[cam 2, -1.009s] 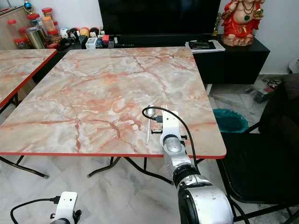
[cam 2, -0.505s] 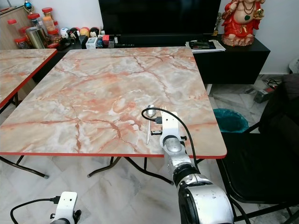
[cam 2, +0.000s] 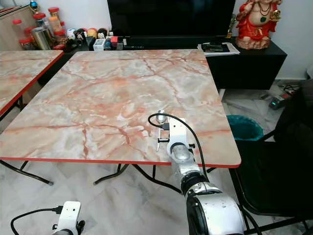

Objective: Setting the table

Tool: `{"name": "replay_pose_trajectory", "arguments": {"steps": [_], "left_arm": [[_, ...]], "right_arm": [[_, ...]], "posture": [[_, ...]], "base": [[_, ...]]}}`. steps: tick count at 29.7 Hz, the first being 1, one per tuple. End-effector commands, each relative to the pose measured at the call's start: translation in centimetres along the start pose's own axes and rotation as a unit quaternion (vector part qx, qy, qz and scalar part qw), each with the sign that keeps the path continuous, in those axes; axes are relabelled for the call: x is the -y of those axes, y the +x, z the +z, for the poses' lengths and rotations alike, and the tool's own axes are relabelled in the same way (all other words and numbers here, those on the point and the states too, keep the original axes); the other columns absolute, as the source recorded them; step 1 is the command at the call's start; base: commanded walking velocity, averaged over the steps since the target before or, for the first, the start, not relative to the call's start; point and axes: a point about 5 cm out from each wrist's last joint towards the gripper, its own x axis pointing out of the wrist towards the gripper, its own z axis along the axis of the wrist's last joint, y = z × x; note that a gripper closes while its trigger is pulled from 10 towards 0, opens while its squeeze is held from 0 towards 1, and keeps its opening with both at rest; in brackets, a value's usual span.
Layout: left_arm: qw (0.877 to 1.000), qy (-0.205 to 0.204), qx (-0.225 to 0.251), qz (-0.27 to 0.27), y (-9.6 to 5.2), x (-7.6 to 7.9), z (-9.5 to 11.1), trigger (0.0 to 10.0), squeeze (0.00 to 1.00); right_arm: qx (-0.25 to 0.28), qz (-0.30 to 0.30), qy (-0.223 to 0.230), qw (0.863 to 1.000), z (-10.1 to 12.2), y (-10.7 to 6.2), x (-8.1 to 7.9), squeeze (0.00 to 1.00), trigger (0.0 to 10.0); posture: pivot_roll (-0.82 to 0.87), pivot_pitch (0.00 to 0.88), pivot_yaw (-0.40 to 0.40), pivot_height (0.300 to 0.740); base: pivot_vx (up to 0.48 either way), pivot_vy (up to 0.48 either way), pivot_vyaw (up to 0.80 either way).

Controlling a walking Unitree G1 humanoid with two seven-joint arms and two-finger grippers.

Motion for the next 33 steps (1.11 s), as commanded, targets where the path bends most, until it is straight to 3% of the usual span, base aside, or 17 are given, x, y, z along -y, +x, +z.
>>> {"name": "replay_pose_trajectory", "arguments": {"steps": [1, 29, 30, 33], "left_arm": [[1.0, 0.0, -0.013, 0.008, -0.1, -0.5, -0.5, 10.0, 0.0], [1.0, 0.001, -0.014, 0.009, -0.2, -0.6, -0.7, 10.0, 0.0], [1.0, 0.002, -0.015, 0.01, -0.2, -0.6, -0.7, 10.0, 0.0], [1.0, 0.003, -0.015, 0.01, -0.2, -0.7, -0.8, 10.0, 0.0]], "right_arm": [[-0.008, 0.005, 0.005, 1.0, 0.1, 0.0, -0.3, 0.65, 10.0], [-0.011, -0.027, 0.007, 1.0, 0.0, 0.1, 1.1, 0.55, 10.0], [-0.01, -0.027, 0.007, 1.0, 0.0, 0.1, 1.1, 0.0, 10.0], [-0.002, -0.029, 0.003, 1.0, 0.2, 0.1, 1.0, 0.0, 10.0]], "posture": [[0.08, 0.0, 0.027, 0.74], [0.08, 0.0, 0.029, 0.74], [0.08, 0.0, 0.032, 0.74], [0.08, 0.0, 0.034, 0.74]], "base": [[0.0, 0.0, 0.0], [0.0, 0.0, 0.0], [0.0, 0.0, 0.0], [0.0, 0.0, 0.0]]}}
